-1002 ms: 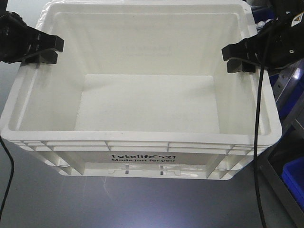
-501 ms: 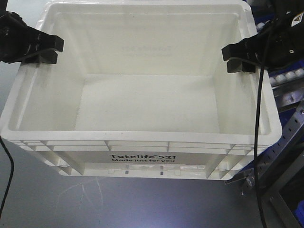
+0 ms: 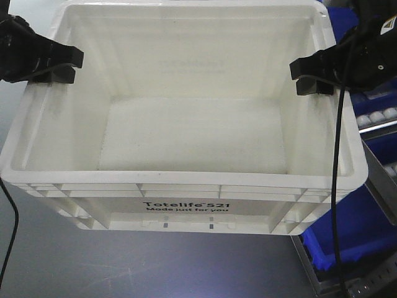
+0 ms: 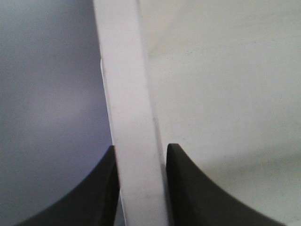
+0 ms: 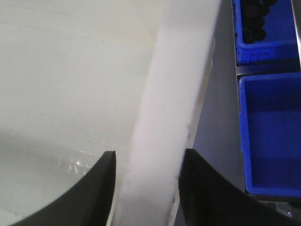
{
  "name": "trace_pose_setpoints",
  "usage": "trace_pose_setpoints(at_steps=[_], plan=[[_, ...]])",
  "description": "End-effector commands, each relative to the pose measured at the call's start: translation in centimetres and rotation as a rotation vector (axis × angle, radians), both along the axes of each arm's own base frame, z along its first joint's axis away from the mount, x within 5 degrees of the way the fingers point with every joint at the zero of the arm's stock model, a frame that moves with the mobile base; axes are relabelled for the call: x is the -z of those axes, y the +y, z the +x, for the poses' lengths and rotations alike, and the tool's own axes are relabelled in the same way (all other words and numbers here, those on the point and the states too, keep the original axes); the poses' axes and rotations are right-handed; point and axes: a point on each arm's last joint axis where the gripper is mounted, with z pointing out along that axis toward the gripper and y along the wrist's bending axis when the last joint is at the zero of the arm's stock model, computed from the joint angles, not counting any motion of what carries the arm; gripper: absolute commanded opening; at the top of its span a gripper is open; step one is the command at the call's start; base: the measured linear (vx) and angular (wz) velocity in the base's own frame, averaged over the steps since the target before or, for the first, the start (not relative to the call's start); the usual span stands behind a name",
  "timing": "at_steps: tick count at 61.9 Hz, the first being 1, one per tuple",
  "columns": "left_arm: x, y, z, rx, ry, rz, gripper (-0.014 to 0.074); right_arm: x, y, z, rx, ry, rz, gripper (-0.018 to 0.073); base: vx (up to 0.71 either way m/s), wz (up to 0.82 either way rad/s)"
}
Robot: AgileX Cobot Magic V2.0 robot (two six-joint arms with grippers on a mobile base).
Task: Move bin from left to right shelf
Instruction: 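Hold the tote with both grippers while the base drives to the other shelf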
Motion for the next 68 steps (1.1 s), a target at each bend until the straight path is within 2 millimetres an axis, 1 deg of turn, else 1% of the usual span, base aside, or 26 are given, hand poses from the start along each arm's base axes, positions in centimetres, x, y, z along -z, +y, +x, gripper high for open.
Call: trace_pose_setpoints(at_steps=[1, 52, 68], plan=[[-3.50, 0.05, -0.86, 0.012, -0.182, -0.041, -0.0008, -2.68, -0.63, -0.14, 0.024, -0.159, -0.002, -0.0004, 0.37, 0.19], [-3.50, 0.05, -0.86, 0.012, -0.182, -0.041, -0.0008, -2.68, -0.64, -0.14, 0.024, -0.159, -0.002, -0.0004, 0.40, 0.27], [-3.50, 0.05, -0.86, 0.012, -0.182, -0.041, -0.0008, -2.68, -0.64, -0.14, 0.024, -0.159, -0.002, -0.0004, 0.43, 0.14]])
